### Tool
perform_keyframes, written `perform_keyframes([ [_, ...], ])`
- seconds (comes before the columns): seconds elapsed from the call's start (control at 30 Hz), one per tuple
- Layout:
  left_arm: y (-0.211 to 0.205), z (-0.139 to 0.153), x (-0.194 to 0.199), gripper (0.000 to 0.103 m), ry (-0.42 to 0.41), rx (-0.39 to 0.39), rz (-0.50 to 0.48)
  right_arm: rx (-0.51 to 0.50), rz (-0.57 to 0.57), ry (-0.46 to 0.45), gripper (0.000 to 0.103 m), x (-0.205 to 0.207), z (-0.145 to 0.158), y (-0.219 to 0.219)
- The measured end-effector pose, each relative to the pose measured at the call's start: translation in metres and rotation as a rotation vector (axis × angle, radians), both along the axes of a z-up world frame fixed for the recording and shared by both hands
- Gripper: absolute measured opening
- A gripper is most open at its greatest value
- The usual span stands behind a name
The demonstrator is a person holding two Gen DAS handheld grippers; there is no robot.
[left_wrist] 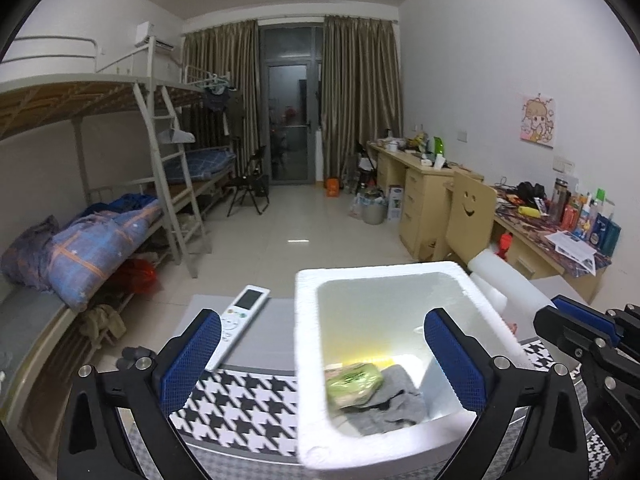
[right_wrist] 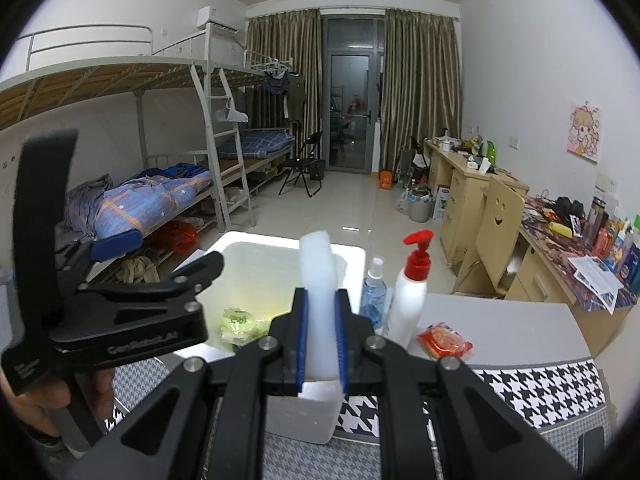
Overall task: Organize soft objects
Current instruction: 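Lower the white foam stick into the foam box and open the right gripper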
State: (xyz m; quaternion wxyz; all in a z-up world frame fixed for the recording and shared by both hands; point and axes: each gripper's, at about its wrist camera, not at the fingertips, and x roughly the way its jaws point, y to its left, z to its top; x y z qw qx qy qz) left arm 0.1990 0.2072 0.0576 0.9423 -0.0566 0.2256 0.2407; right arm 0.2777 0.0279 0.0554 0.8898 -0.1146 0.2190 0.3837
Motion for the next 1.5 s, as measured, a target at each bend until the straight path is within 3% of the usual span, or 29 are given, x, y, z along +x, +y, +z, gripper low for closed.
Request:
perform_keyframes([
  [0.9, 0.017, 0.000, -0.051, 0.102, -0.045, 0.052, 0.072, -0.031, 0.054, 0.059, 0.018, 0.014, -0.015, 0.051],
  [1.0, 0.017, 0.000, -0.051, 0.102, -0.042, 0.049, 0.067, -0.040, 0.041, 0.061, 0.027, 0.016, -0.018, 0.054],
  [1.03, 0.017, 0.000, -0.051, 0.102, -0.038, 0.047, 0.066, -0.054, 0.035, 0.056, 0.039, 0.016, -0.020, 0.056],
  [1.07, 0.017, -0.001, -0.052, 0.102, -0.036, 0.047, 0.067, -0.064, 0.034, 0.053, 0.059, 0.016, -0.021, 0.057],
  [1.13, 0.018, -0.002, -0.052, 0.102, -0.032, 0.049, 0.069, -0.064, 0.028, 0.039, 0.076, 0.014, -0.022, 0.057],
  [1.5, 0.019, 0.000, -0.060, 0.102, -0.035, 0.032, 0.067, -0.027, 0.029, 0.017, 0.077, 0.000, -0.010, 0.041],
])
